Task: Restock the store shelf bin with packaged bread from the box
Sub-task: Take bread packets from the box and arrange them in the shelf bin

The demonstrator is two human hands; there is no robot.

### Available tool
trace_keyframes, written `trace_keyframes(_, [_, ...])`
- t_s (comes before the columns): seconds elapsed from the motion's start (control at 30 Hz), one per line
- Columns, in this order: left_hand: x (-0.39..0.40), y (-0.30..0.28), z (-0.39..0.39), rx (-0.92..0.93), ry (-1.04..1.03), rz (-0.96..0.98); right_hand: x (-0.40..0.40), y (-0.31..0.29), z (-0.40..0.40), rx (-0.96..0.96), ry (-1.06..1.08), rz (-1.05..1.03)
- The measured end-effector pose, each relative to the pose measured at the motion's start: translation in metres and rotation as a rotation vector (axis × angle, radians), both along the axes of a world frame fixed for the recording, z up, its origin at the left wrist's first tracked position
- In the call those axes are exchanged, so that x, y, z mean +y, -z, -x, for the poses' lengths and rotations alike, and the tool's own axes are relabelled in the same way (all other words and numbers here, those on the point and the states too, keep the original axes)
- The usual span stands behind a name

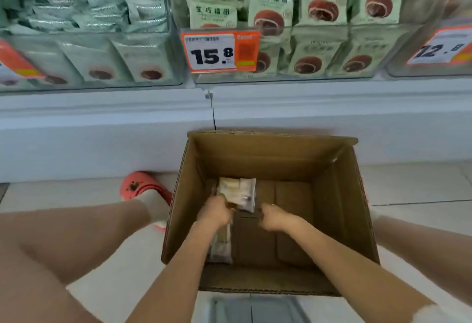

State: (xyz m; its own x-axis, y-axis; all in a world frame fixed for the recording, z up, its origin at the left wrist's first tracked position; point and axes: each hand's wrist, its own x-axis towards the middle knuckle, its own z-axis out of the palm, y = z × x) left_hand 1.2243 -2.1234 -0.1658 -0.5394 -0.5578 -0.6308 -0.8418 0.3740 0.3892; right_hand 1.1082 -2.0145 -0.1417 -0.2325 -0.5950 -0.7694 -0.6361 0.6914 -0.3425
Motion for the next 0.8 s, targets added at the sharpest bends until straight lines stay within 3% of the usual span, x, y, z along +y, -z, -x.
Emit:
trace_keyframes(0.13, [0.005, 0.054, -0.028, -0.136, -0.125, -0.186, -0.002, 0.046, -0.019, -0.131, 0.055, -0.141])
trace_keyframes(0.3, [0.017, 0.073, -0.059, -0.161, -0.576, -0.429, -0.011, 0.082, -0.057, -0.343, 0.211, -0.125])
trace_keyframes(0.53, [0.022, 0.08, -0.057, -0.184, -0.67, -0.445, -0.008, 0.115, -0.076, -0.454, 0.69, -0.135])
trace_keyframes(0.7, [0.017, 0.067, -0.045, -0.207, -0.579, -0.536, 0.006, 0.112, -0.066, -0.576, 0.755, -0.098])
trace_keyframes(0.8, [0.019, 0.054, -0.048, -0.139, -0.777, -0.703, 0.013, 0.095, -0.053, -0.577, 0.762, -0.023])
